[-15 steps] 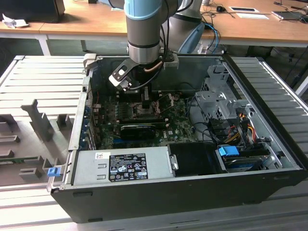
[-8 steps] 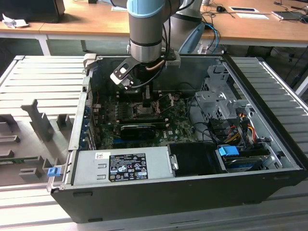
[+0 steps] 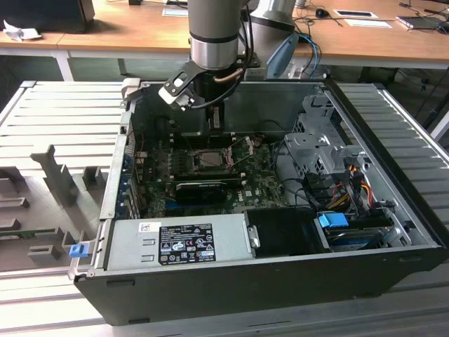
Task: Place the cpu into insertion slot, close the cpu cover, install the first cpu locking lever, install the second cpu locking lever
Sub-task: 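Close the cpu cover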
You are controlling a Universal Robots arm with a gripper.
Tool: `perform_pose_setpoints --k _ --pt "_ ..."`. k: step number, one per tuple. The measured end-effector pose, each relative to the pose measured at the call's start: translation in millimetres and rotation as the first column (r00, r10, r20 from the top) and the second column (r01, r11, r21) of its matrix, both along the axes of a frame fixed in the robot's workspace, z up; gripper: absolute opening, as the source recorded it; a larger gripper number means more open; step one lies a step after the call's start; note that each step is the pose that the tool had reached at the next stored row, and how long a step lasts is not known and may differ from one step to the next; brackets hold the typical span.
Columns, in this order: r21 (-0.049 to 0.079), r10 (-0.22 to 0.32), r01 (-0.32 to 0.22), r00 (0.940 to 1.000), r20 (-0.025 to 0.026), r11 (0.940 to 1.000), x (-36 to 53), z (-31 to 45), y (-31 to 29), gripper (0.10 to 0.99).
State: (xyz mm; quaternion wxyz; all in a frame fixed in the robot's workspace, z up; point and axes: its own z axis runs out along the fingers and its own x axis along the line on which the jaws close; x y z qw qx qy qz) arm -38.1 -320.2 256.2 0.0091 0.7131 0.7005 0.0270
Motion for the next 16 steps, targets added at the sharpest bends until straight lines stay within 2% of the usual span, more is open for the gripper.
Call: perform_pose_setpoints --k 1,2,12,16 --pt "0.007 0.0 0.0 1.0 -0.0006 1.0 0.2 0.1 -0.6 0.106" --pt "0.008 0.0 0.0 1.0 -0.0027 1.0 4.8 0.0 -0.6 0.106" --pt "0.008 0.0 0.0 1.0 -0.0051 1.0 11.7 0.2 -0.6 0.106" --pt "0.008 0.0 0.0 1.0 -0.0052 1.0 11.7 3.9 -0.4 0.106"
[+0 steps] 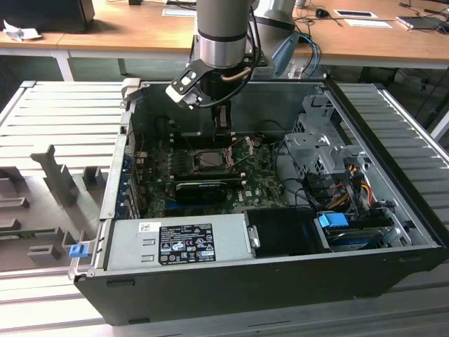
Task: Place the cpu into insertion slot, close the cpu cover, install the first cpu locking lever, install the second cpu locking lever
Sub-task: 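Close the cpu cover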
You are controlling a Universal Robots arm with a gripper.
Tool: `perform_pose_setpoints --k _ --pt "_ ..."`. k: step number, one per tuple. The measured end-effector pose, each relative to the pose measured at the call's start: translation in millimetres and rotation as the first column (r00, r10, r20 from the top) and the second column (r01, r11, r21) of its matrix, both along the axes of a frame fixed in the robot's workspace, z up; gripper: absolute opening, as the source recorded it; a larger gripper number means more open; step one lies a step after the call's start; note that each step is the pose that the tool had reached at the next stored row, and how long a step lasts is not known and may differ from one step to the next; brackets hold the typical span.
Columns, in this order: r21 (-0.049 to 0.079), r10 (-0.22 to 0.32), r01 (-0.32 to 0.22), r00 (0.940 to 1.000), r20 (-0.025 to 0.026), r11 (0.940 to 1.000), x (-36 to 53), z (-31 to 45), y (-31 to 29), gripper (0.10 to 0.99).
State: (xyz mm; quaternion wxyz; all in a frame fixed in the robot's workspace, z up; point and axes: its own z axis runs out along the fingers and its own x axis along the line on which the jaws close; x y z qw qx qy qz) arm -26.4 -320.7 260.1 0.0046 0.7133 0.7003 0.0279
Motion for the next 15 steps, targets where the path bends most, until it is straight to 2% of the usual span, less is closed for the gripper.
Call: perform_pose_setpoints --k 15 --pt "0.0 0.0 0.0 1.0 0.0001 1.0 0.0 9.2 0.1 0.106"
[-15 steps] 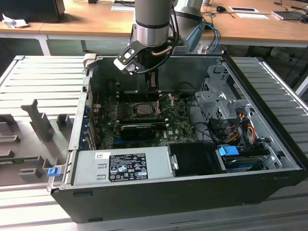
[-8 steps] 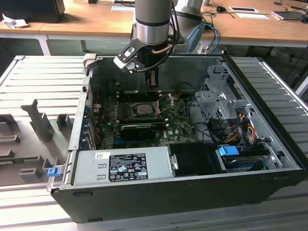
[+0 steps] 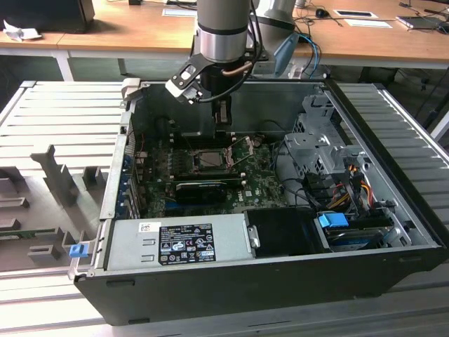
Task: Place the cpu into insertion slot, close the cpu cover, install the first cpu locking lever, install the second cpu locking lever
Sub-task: 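Close the cpu cover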
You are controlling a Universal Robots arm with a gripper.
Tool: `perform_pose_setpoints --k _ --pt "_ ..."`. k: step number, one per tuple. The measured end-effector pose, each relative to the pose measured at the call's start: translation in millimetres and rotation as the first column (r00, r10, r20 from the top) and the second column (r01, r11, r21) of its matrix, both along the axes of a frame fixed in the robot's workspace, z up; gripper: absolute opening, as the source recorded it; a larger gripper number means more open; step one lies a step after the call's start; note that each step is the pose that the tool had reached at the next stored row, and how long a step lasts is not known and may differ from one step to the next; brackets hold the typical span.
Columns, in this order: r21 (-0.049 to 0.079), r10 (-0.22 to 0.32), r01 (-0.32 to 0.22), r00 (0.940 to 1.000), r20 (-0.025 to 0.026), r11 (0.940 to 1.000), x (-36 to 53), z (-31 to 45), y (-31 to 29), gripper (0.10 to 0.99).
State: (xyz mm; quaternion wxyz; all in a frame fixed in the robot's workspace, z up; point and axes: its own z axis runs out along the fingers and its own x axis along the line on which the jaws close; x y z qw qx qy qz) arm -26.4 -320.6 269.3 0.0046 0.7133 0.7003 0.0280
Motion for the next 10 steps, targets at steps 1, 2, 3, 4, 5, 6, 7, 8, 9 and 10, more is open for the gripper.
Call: perform_pose_setpoints --k 1,2,3,4,5,6,7,8,9,10 --pt "0.0 0.0 0.0 1.0 0.0 1.0 0.0 0.5 0.0 0.106" --pt "0.0 0.0 0.0 1.0 -0.0001 1.0 0.0 0.9 0.0 0.106" --pt "0.0 0.0 0.0 1.0 -0.0001 1.0 0.0 1.3 0.0 0.106" --pt "0.0 0.0 0.0 1.0 0.0 1.0 0.0 1.4 0.0 0.106" --pt "0.0 0.0 0.0 1.0 0.0 1.0 0.2 1.4 0.0 0.106" --pt "0.0 0.0 0.0 1.0 -0.0001 1.0 0.8 1.5 0.0 0.106" --pt "0.0 0.0 0.0 1.0 -0.0002 1.0 1.6 1.6 0.0 0.106" --pt "0.0 0.0 0.0 1.0 -0.0003 1.0 2.9 1.6 0.0 0.106" --pt "0.0 0.0 0.0 1.0 -0.0004 1.0 3.6 1.6 0.0 0.106" --pt "0.0 0.0 0.0 1.0 -0.0004 1.0 4.4 1.5 0.0 0.106"
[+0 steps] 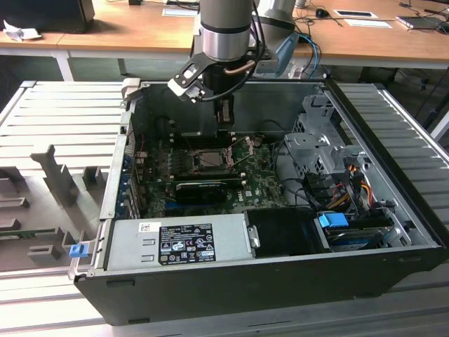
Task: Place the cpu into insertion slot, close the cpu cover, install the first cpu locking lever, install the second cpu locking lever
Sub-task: 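Close the cpu cover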
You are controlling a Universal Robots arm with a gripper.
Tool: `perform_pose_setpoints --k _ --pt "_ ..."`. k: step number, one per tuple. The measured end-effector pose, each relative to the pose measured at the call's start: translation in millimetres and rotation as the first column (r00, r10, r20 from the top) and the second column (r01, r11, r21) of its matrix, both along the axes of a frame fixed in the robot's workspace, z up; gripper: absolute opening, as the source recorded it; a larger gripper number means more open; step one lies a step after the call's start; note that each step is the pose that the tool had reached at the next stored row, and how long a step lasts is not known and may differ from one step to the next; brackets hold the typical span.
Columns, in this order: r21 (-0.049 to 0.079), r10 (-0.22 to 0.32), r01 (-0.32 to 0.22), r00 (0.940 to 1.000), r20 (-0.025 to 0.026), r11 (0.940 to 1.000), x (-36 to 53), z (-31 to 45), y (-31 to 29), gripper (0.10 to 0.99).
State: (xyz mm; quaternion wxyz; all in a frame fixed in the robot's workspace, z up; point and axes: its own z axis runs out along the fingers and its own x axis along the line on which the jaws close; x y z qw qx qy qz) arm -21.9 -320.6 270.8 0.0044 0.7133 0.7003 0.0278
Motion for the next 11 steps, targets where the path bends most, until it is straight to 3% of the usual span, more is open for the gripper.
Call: perform_pose_setpoints --k 8,11 --pt "0.0 0.0 0.0 1.0 0.0 1.0 2.2 4.0 0.2 0.106" --pt "0.0 0.0 0.0 1.0 -0.0002 1.0 6.9 4.3 0.3 0.106"
